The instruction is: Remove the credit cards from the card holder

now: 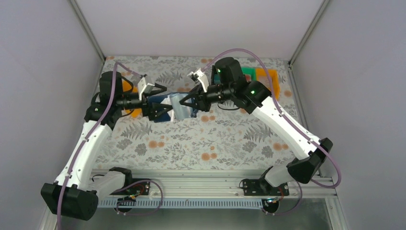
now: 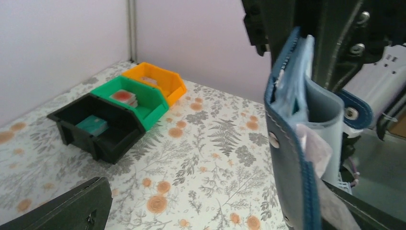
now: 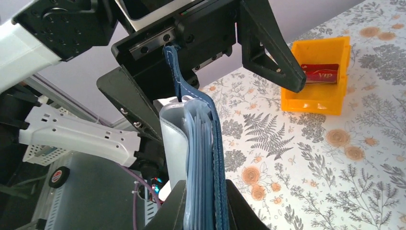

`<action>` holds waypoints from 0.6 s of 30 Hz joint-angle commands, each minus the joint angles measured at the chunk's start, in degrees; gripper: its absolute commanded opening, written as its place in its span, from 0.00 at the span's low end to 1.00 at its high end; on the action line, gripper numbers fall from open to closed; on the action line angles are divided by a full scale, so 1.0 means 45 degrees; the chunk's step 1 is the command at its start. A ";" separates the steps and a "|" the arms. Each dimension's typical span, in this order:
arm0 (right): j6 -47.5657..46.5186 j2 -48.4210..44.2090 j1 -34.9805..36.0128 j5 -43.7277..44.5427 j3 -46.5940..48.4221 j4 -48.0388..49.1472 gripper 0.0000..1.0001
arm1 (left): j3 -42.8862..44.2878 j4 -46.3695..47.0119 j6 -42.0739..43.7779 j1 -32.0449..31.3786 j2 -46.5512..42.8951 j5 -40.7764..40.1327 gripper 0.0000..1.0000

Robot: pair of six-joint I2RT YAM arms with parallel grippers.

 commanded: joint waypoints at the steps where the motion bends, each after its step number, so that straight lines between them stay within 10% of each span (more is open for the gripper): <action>1: 0.0538 0.0087 -0.0734 0.1439 -0.0059 0.1869 0.04 | 0.0184 -0.0324 0.0889 -0.0522 -0.0276 0.4639 1.00; 6: 0.0524 -0.0671 -0.1126 0.1989 -0.0250 0.1567 0.04 | 0.0578 -0.0483 0.0684 -0.0445 -0.0101 0.3265 1.00; 11: 0.1381 -0.0850 -0.1109 0.2962 -0.0215 0.1539 0.04 | 0.0565 0.1834 -0.3667 -0.0593 -0.0100 -0.1489 1.00; 18: 0.2791 -0.0743 -0.0260 0.3268 -0.0388 0.3203 0.04 | 0.0569 0.2406 -0.4689 -0.1698 0.0380 -0.2715 1.00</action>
